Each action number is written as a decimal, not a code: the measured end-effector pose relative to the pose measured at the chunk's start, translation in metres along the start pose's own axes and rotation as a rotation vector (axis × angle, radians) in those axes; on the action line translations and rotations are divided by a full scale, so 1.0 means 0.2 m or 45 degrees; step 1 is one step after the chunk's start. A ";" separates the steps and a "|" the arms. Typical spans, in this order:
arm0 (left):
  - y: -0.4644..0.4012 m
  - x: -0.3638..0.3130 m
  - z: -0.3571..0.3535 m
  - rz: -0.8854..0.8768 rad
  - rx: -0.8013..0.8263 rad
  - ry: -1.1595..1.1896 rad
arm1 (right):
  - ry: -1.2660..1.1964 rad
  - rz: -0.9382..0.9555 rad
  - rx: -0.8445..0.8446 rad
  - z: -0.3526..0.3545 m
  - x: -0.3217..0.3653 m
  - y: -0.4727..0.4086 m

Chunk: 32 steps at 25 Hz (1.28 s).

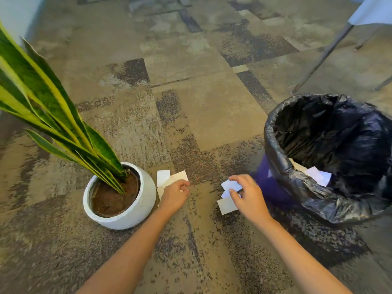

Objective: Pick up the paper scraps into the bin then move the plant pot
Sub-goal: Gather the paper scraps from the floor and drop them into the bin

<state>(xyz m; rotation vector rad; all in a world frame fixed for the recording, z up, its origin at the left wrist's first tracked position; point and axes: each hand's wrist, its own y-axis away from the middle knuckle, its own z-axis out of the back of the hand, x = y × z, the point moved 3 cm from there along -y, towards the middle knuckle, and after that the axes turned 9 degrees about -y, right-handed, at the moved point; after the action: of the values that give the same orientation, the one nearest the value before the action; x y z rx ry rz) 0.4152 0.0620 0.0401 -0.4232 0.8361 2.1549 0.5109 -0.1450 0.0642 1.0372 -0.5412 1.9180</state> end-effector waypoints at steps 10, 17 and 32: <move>-0.28 0.14 -0.08 -0.177 0.290 -1.244 | 0.585 -0.488 0.678 -0.25 -0.44 -0.11; -0.30 0.28 -0.19 0.110 0.380 -0.824 | 0.632 -0.535 0.693 -0.34 -0.45 -0.09; 0.04 0.25 -0.31 -0.162 0.080 -0.837 | 0.683 -0.259 0.386 -0.31 -0.36 0.00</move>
<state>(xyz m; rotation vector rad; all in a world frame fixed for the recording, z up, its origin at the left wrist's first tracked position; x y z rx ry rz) 0.3787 0.0433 -0.0279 0.2565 0.4806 1.9547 0.5024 -0.1363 -0.0308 0.6774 0.1571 2.0192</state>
